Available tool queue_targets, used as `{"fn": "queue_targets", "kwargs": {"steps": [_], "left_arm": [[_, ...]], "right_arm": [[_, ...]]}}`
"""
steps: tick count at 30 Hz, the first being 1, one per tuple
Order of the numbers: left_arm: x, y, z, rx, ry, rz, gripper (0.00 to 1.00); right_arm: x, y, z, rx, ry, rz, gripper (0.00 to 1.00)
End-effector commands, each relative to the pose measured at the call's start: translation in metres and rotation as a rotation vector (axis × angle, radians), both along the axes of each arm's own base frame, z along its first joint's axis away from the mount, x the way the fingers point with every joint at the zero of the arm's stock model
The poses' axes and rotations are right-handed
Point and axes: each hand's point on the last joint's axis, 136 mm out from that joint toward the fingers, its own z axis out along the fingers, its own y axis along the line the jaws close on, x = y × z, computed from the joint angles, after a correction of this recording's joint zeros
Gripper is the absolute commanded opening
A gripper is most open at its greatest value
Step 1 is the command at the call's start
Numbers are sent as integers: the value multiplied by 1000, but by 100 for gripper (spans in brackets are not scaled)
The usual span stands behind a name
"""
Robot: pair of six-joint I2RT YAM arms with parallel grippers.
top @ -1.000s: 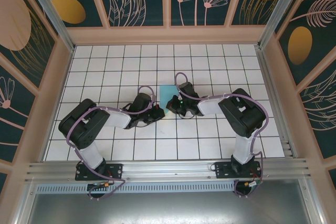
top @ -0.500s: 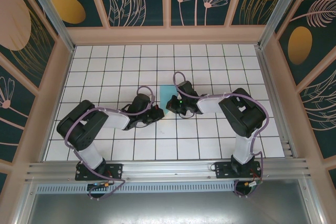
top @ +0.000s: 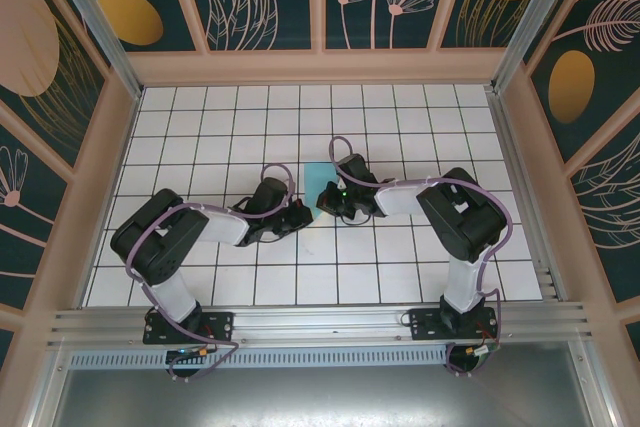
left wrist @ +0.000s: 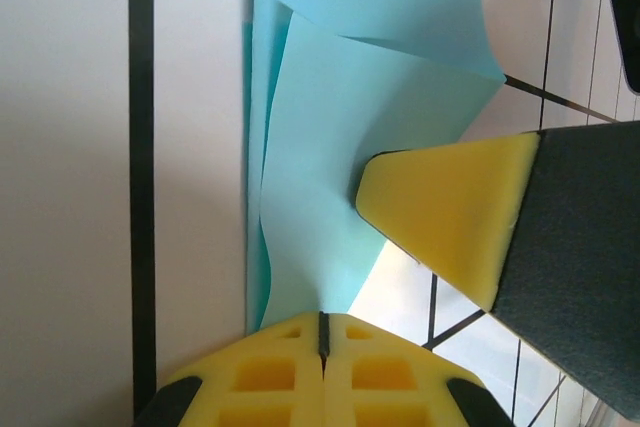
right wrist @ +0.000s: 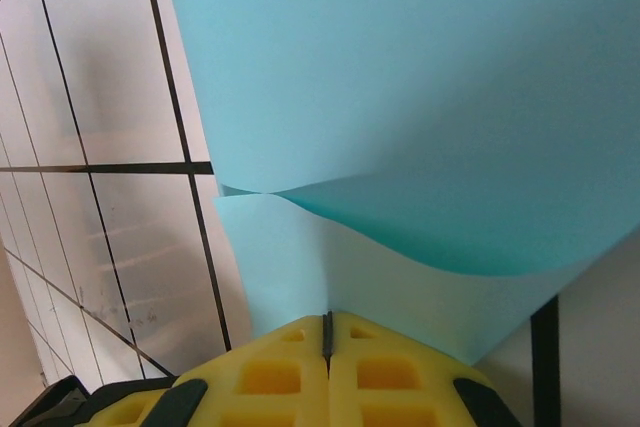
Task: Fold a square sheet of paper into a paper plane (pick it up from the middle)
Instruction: Third fold the triangle at the center of the table.
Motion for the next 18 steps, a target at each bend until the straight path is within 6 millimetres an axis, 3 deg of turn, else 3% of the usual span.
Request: {"fn": "queue_targets", "kwargs": {"steps": [1, 7, 11, 18], "left_arm": [[-11, 13, -26, 97, 72, 8, 1], [-16, 28, -39, 175, 92, 34, 0], [-18, 35, -42, 208, 97, 46, 0], [-19, 42, -47, 235, 109, 66, 0]], "right_arm": [[0, 5, 11, -2, -45, 77, 1], [8, 4, 44, -48, -317, 248, 2], [3, -4, 44, -91, -384, 314, 2], [-3, 3, 28, -80, -331, 374, 2]]}}
